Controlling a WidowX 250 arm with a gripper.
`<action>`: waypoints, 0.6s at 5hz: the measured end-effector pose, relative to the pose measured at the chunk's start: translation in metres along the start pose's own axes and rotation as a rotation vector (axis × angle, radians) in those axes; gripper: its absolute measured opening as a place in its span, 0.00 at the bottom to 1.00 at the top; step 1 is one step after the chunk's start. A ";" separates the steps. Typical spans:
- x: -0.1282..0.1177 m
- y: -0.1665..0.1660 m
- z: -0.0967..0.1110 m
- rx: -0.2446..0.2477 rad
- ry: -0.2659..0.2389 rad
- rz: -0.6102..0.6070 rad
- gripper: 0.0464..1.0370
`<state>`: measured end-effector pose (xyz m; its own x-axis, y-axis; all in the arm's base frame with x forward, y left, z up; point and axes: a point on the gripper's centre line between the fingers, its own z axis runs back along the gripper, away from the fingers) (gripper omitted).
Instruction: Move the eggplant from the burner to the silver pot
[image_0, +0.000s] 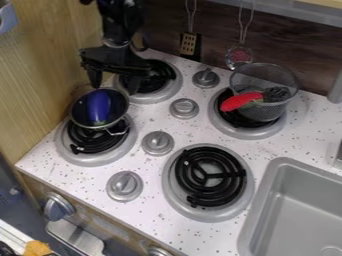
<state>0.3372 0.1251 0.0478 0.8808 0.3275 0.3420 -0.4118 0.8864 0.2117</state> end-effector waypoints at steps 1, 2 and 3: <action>-0.003 -0.023 0.001 -0.064 -0.014 0.005 0.96; -0.007 -0.051 0.012 -0.099 -0.035 -0.020 0.96; -0.020 -0.074 0.022 -0.137 -0.070 -0.028 0.96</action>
<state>0.3450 0.0458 0.0453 0.8711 0.2831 0.4014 -0.3478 0.9325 0.0970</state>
